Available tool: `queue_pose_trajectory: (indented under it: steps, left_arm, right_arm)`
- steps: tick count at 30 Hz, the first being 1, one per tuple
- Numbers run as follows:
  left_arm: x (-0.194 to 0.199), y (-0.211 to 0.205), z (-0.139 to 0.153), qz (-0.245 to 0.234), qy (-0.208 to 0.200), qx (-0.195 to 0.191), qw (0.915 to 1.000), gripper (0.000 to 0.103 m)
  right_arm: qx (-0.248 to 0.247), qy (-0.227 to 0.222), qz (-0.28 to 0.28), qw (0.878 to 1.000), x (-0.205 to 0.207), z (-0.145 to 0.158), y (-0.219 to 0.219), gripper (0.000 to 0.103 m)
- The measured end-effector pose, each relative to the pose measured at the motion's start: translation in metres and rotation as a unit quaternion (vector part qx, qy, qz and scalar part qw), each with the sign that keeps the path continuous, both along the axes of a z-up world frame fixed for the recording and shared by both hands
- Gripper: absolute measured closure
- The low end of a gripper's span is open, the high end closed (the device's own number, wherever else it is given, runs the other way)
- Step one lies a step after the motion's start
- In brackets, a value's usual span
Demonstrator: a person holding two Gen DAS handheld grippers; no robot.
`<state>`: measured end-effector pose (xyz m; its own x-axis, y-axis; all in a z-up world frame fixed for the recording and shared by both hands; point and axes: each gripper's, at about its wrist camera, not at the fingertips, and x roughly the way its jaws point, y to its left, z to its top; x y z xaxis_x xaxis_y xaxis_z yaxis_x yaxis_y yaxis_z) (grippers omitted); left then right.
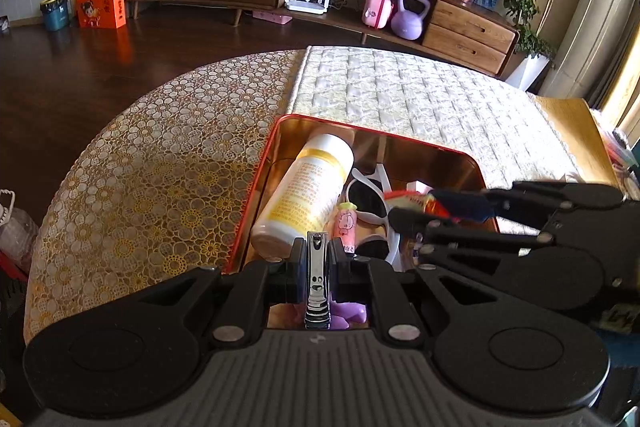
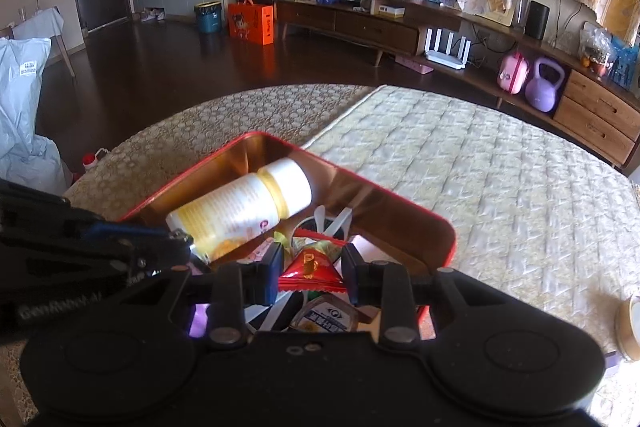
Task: Organize rigid objects
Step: 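Open both grippers to drop the nail clipper and candy into the tin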
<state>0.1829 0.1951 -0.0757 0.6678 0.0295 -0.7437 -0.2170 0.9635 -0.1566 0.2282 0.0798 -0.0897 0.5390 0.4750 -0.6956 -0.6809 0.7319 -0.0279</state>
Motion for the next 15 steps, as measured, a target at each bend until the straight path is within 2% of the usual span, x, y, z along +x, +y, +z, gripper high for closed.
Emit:
queue_pose_trajectory:
  steps: [8,15]
  left_arm:
    - [0.0003,0.004,-0.0037,-0.004,0.005,-0.005,1.0,0.092]
    - [-0.0041,0.0085,-0.0081,0.008,0.015,-0.011,0.9998,0.092]
  right_arm:
    - [-0.012,0.007,0.015,1.0,-0.0066,-0.0109,0.0047,0.072]
    - [-0.003,0.007,0.01,1.0,-0.0108,-0.0073,-0.0021,0.07]
